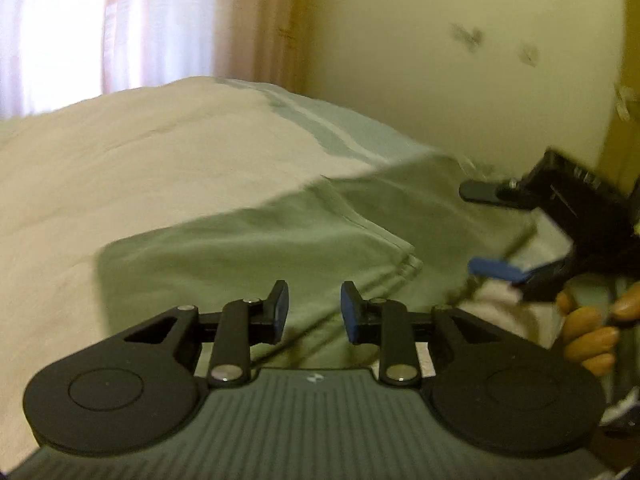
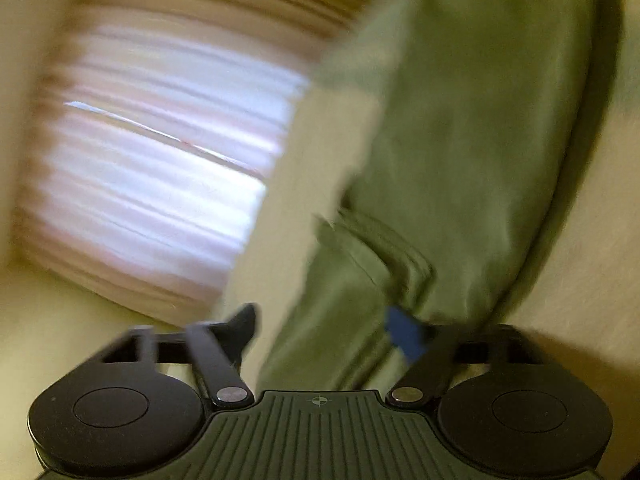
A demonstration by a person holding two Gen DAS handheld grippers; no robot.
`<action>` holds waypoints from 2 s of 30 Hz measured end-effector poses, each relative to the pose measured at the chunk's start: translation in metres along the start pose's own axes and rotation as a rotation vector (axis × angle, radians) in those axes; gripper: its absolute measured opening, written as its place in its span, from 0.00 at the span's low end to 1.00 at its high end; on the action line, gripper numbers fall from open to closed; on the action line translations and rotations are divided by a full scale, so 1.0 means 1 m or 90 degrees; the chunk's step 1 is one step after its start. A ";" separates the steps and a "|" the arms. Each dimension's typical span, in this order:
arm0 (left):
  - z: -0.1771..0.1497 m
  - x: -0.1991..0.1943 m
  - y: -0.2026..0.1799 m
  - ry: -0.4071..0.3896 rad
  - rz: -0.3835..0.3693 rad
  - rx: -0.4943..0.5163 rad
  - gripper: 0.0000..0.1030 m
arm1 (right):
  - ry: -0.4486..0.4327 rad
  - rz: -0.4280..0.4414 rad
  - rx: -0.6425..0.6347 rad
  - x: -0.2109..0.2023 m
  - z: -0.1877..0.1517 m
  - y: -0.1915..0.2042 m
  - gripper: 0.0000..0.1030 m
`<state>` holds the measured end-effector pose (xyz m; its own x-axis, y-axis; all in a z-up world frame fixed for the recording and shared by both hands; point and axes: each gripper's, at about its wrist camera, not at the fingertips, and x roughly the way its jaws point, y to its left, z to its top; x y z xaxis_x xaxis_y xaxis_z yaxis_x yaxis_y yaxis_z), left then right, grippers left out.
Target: Fold clothes
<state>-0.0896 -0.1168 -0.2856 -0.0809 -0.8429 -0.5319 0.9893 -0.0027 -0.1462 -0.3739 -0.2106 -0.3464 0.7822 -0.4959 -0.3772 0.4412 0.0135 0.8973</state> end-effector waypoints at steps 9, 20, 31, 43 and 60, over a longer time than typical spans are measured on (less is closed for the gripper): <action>-0.020 -0.033 0.075 0.006 0.060 -0.155 0.24 | -0.009 -0.104 -0.007 0.039 0.006 0.002 0.42; -0.026 -0.042 0.086 -0.006 0.061 -0.179 0.23 | -0.109 -0.089 -0.161 -0.013 -0.024 0.011 0.17; -0.012 -0.027 0.070 0.000 0.043 -0.125 0.23 | -0.126 -0.140 -0.158 -0.008 -0.022 -0.004 0.17; -0.015 -0.004 0.067 0.039 0.064 -0.089 0.23 | -0.152 -0.184 -0.185 -0.017 -0.031 0.004 0.42; -0.008 0.001 0.049 0.058 0.046 -0.006 0.18 | -0.122 -0.291 -0.538 0.020 -0.056 0.051 0.32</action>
<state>-0.0419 -0.1136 -0.2997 -0.0205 -0.7886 -0.6146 0.9918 0.0615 -0.1121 -0.3115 -0.1710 -0.3213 0.4051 -0.7398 -0.5372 0.9124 0.3649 0.1855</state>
